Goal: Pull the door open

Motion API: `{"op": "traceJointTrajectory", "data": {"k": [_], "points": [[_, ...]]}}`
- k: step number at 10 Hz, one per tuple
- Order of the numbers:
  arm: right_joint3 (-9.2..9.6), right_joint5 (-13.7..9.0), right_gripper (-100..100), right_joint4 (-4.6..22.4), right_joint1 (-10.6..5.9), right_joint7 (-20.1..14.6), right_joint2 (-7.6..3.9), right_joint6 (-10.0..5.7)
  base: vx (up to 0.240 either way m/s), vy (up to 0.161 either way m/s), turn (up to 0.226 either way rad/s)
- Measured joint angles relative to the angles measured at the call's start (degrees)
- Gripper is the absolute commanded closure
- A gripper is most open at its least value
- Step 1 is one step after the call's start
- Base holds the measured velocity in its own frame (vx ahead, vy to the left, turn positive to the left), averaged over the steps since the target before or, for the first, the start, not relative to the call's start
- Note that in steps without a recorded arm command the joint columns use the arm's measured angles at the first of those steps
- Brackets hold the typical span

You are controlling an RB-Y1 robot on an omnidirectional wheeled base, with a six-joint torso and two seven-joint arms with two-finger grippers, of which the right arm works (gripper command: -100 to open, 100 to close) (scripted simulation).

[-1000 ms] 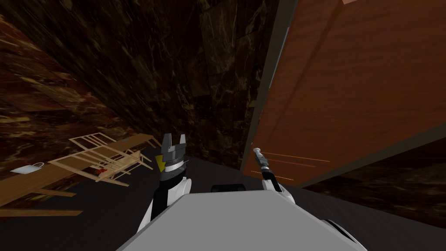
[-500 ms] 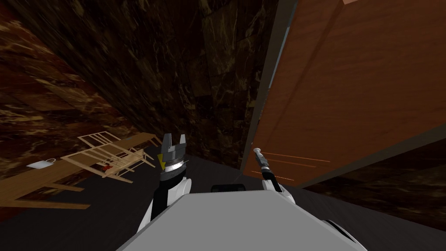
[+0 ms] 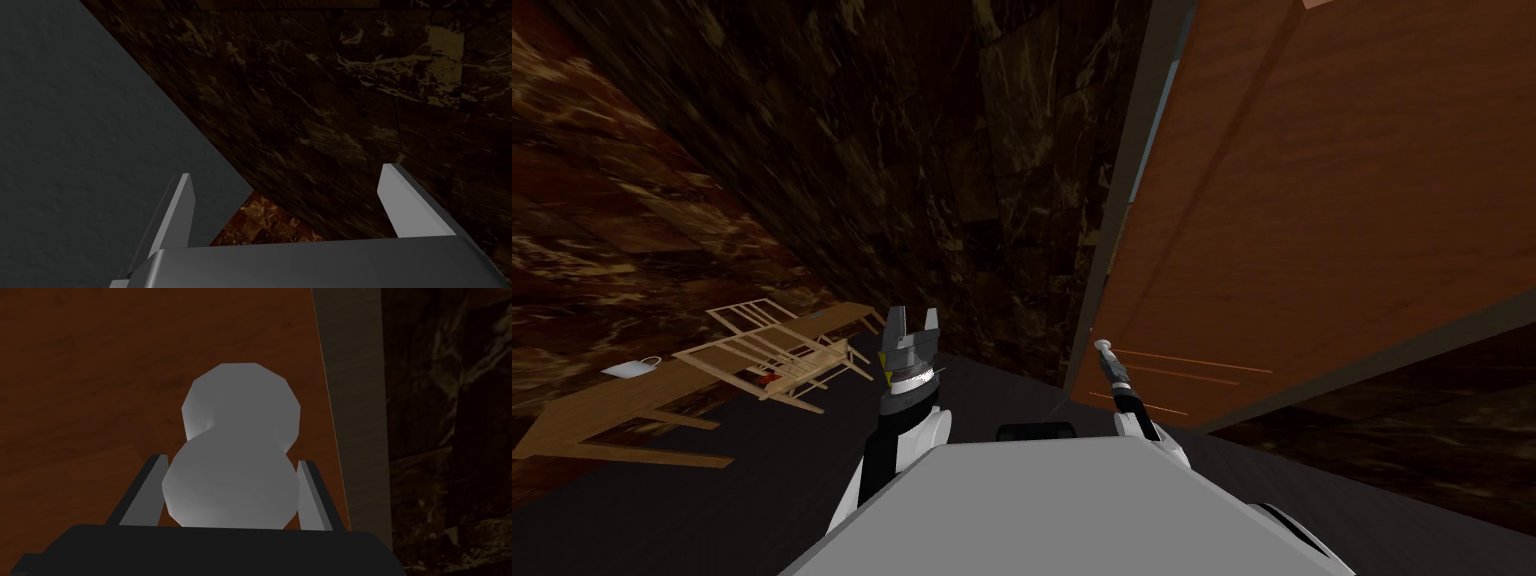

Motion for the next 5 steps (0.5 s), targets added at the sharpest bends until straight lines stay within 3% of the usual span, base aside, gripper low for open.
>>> {"op": "traceJointTrajectory", "data": {"k": [5], "points": [[-0.12, -0.39, 100, 0.14, -0.1, -7.08, -0.05, 0.01, -0.027, -0.008, 0.032]]}}
